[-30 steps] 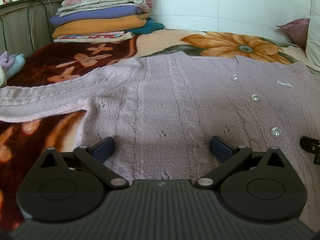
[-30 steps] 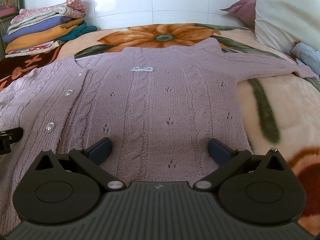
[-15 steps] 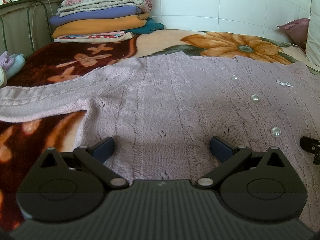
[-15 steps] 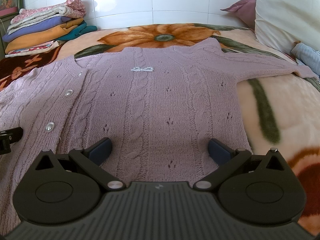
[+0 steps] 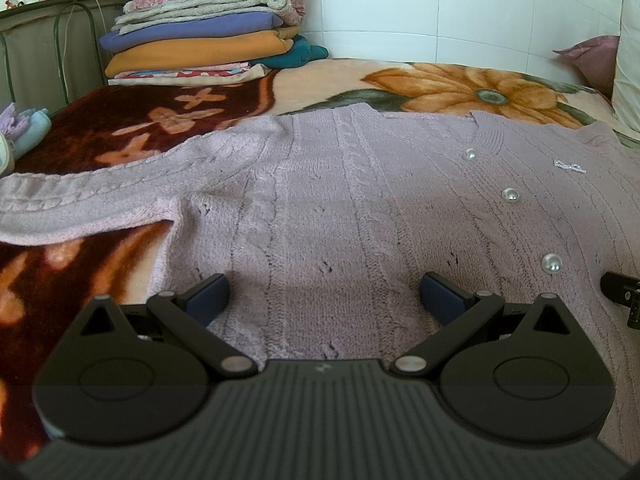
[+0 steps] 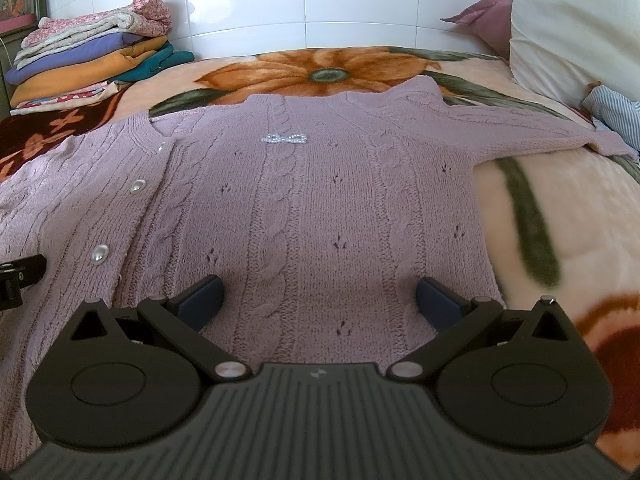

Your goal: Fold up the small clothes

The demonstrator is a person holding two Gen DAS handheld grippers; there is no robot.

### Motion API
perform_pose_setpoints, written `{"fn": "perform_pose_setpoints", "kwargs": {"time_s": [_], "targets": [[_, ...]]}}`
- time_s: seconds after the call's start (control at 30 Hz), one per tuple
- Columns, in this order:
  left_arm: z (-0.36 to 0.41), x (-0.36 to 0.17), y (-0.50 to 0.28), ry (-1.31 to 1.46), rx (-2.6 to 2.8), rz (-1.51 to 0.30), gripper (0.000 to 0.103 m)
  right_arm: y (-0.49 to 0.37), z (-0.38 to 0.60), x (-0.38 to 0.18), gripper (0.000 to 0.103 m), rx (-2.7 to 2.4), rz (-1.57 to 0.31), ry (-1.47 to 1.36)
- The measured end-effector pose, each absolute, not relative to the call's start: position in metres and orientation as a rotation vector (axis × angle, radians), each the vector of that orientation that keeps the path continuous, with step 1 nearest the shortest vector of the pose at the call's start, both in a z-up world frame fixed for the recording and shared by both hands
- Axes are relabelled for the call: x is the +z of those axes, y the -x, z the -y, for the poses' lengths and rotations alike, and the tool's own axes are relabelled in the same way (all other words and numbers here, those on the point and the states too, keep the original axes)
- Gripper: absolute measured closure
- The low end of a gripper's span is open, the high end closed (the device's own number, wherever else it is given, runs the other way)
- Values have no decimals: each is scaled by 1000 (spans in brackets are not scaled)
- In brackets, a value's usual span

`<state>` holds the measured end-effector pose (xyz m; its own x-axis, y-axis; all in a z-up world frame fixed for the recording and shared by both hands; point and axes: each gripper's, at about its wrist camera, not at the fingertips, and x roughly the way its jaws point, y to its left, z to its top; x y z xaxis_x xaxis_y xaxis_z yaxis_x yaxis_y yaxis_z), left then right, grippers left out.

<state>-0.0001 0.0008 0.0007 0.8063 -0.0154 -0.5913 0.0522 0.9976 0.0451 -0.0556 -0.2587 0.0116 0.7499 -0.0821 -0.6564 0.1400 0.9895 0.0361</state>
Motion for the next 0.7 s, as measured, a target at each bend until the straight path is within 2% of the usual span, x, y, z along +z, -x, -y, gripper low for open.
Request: {"fn": "perform_pose_setpoints", "kwargs": {"time_s": [0.7], "targets": [[-4, 2, -2, -71, -38, -653, 0, 54, 258, 12, 0, -122, -724, -85]]}}
